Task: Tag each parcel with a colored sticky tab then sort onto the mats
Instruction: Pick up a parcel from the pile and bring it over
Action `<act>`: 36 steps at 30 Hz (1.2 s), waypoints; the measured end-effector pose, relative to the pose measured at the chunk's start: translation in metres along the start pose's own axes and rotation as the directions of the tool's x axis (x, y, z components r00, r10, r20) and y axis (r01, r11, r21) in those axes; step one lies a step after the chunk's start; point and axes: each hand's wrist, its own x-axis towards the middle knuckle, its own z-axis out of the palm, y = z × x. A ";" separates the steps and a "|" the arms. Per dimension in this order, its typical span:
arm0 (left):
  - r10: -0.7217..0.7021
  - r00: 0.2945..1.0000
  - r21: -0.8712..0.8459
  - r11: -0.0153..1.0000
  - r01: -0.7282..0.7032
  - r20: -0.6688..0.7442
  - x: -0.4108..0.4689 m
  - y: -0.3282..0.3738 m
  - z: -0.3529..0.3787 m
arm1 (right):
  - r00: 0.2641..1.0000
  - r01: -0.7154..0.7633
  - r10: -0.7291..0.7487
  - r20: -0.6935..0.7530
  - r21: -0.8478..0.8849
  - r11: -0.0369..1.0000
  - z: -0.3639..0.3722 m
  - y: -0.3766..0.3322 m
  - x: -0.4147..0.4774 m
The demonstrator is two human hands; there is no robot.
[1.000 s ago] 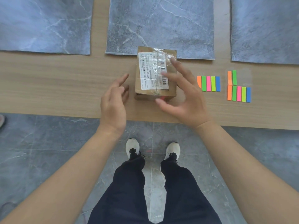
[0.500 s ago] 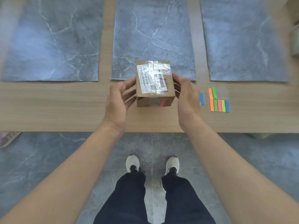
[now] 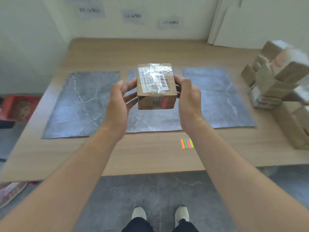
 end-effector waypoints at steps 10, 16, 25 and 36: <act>0.164 0.985 0.000 0.986 -0.165 0.050 0.008 0.143 0.008 | 0.980 0.189 -0.188 0.067 0.001 0.982 0.035 -0.134 -0.005; 0.195 0.979 0.052 0.979 -0.198 0.059 -0.003 0.191 0.020 | 0.975 0.208 -0.201 0.094 -0.068 0.976 0.035 -0.182 -0.013; 0.126 0.992 0.047 0.991 -0.125 -0.021 -0.020 0.186 0.030 | 0.976 0.162 -0.148 0.162 -0.077 0.984 0.023 -0.180 -0.018; 0.129 0.989 0.030 0.991 -0.127 -0.077 -0.031 0.175 0.022 | 0.968 0.169 -0.161 0.194 -0.024 0.985 0.026 -0.165 -0.017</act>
